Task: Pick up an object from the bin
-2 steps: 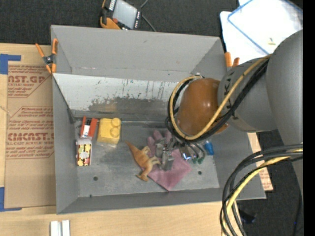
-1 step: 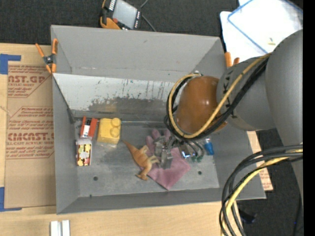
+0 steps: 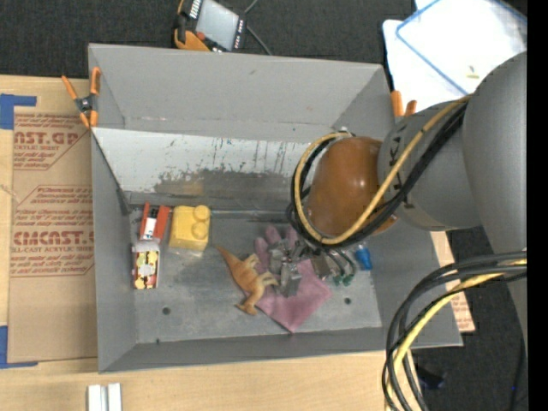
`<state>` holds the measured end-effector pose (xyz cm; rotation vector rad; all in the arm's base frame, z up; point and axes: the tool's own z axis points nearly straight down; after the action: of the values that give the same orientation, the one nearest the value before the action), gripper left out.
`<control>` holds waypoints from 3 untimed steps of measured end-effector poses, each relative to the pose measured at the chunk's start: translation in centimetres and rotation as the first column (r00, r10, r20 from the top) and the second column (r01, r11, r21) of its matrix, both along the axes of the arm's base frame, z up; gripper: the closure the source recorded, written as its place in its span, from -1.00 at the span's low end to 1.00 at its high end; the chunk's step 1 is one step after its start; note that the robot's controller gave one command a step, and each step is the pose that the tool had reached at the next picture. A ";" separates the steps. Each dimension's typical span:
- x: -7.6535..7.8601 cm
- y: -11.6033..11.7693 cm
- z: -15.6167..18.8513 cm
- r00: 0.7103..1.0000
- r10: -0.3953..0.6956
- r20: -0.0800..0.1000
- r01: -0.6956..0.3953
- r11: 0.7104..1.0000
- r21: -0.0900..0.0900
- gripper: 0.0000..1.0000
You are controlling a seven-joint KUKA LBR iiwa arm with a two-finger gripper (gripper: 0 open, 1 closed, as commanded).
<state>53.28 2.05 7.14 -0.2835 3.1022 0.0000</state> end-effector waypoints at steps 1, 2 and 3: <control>0.0 0.0 0.0 1.000 0.000 0.000 0.000 1.000 0.000 1.00; 0.8 4.9 2.8 0.992 0.124 -0.003 -0.124 0.992 -0.005 1.00; 0.4 0.3 0.5 1.000 0.029 -0.003 -0.029 1.000 0.001 1.00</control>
Offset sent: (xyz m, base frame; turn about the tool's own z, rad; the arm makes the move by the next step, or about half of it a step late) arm 0.0090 0.0552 0.0318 -0.1370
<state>53.72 2.40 7.62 -0.3288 3.1002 0.0019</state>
